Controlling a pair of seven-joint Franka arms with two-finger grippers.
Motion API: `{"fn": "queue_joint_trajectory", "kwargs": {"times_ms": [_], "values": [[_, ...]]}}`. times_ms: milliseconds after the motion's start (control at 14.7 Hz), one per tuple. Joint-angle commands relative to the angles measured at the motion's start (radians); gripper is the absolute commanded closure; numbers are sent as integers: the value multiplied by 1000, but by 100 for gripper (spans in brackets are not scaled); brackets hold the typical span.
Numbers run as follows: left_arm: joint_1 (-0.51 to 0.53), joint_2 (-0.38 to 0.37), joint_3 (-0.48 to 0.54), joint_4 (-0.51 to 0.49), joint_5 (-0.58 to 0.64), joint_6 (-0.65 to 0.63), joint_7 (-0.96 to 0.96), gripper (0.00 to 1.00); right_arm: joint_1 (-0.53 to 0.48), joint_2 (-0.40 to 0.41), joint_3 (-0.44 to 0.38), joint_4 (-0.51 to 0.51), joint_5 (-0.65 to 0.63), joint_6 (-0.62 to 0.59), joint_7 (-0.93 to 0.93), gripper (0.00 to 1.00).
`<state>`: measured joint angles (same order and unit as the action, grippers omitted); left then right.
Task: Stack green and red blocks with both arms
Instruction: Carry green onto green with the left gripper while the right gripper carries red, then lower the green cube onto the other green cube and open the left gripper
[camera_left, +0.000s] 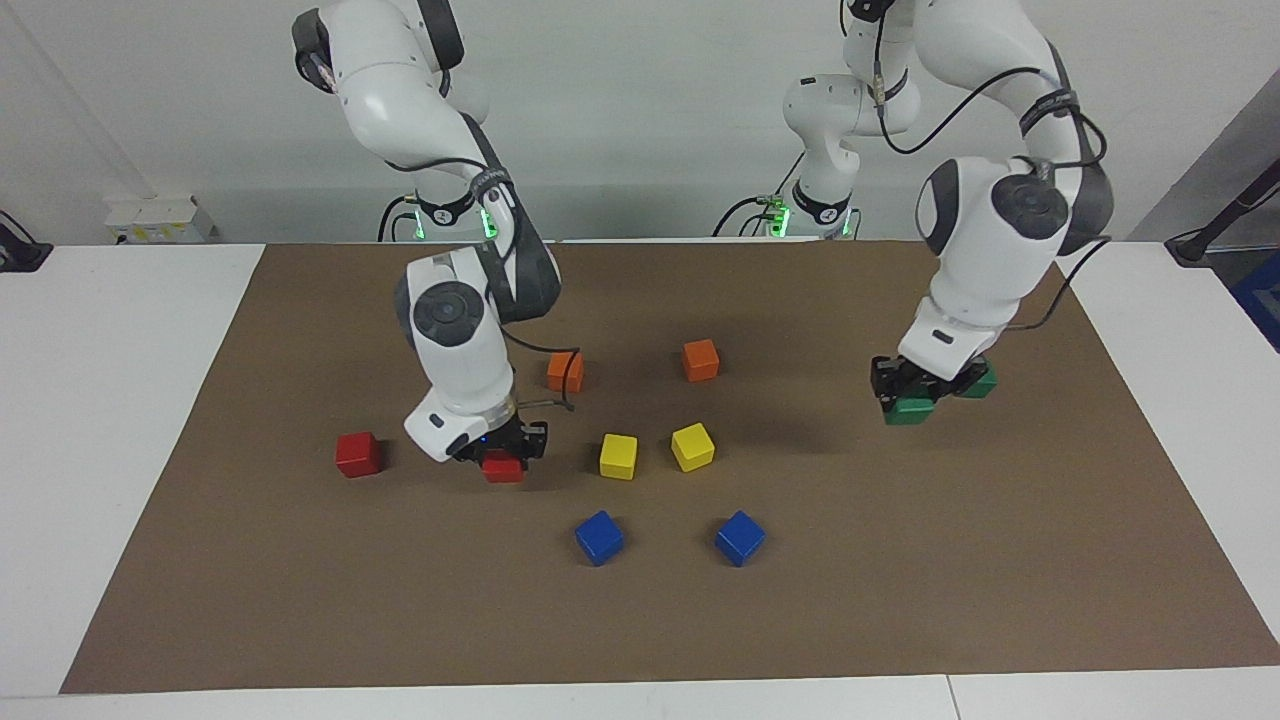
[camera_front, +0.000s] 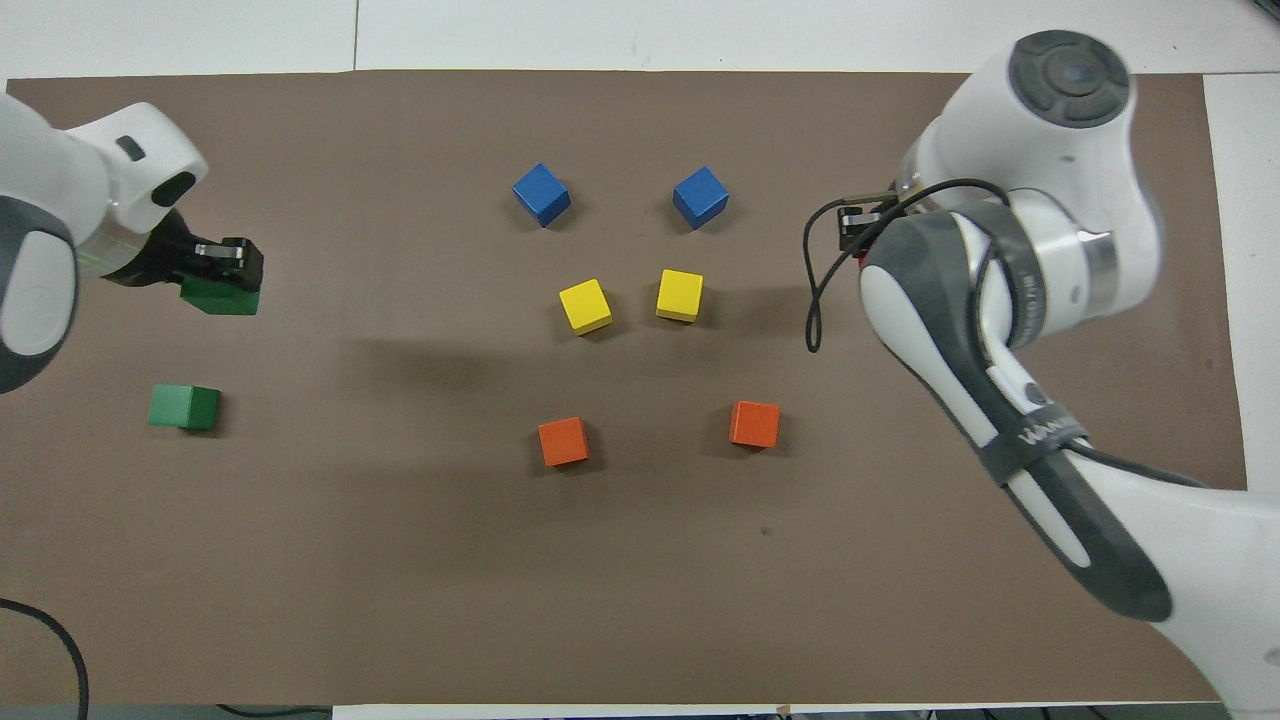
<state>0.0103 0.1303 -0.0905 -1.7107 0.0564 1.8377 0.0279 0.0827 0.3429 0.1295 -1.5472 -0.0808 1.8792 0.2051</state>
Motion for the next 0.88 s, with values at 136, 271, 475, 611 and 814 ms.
{"fn": "queue_joint_trajectory", "kwargs": {"times_ms": [136,271,475,611,814], "values": [[190,-141,-6,-223,-64,79,262,100,-162,-131,10,-80,7,-83,-232,100],[224,-181,-6,-333,-66,179,279,100,-227,-133,10,-96,13,-60,-306,100],[260,-224,-5,-464,-102,296,282,100,-270,-153,10,-172,15,33,-319,100],[263,-224,-5,-487,-102,337,293,100,-277,-153,10,-215,15,95,-317,100],[269,-222,-5,-530,-104,406,296,100,-279,-148,10,-278,16,181,-309,100]]}}
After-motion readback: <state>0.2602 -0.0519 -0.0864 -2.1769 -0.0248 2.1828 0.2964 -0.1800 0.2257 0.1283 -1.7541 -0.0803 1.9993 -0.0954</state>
